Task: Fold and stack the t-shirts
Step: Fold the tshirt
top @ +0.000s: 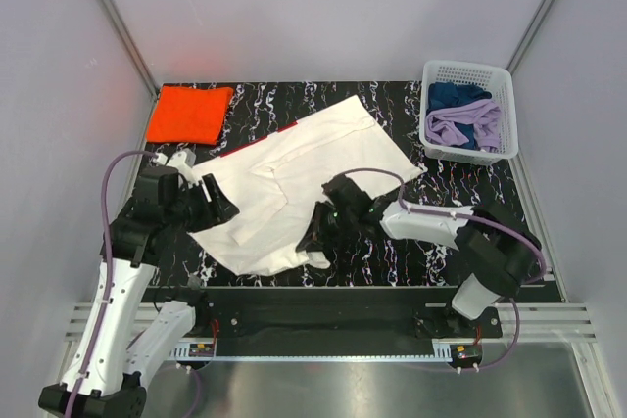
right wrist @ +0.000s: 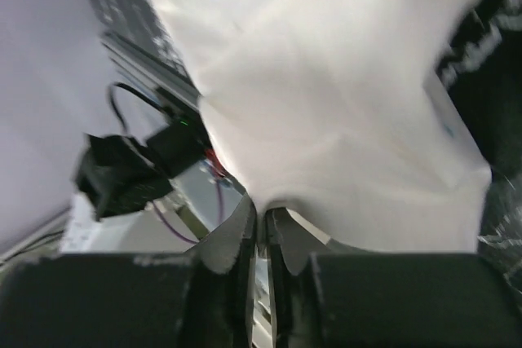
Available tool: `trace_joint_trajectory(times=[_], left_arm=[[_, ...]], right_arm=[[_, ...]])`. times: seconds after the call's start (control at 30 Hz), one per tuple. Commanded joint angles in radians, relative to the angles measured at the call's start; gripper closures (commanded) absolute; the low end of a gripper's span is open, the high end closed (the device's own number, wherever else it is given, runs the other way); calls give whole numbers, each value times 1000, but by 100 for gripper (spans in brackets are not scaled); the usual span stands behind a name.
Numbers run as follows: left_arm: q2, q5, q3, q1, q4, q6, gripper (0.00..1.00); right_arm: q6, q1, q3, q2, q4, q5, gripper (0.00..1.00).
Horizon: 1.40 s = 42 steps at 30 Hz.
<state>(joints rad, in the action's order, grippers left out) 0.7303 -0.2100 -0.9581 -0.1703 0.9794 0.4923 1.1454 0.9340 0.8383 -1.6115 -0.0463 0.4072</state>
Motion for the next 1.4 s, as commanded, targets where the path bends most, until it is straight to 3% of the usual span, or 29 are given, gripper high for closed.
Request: trace_joint_trajectory(times=[0.0,0.13,0.27,0.4,0.53,0.6,0.73,0.93,1.37], left_arm=[[18,-48,7,-24,-36,-35,38],[49,-20,33,-128,-70,-6,38],[139,70,28,-325,-131,52,37],[266,254,-10,-654,-162,114,37],[441,429,-68,-857,-176,147,40],[562,587,-145,-951,-124,152,39],[707,710,-228,-971,-36,184,38],[836,702,-263,-971,-42,141,42],[994,788,-309,-966,27,154,55]], right_arm=[[-39,-85,140,-63,-24,178,85],[-84,-156,290,-200,-78,304,64],[-225,-207,380,-186,-271,266,40],[-347,-311,361,-82,-433,184,35],[-510,-451,315,10,-579,124,34],[-561,-536,286,61,-610,105,34],[-654,-613,233,131,-676,42,34],[-586,-684,131,220,-600,113,34],[-575,-725,140,216,-589,145,35]])
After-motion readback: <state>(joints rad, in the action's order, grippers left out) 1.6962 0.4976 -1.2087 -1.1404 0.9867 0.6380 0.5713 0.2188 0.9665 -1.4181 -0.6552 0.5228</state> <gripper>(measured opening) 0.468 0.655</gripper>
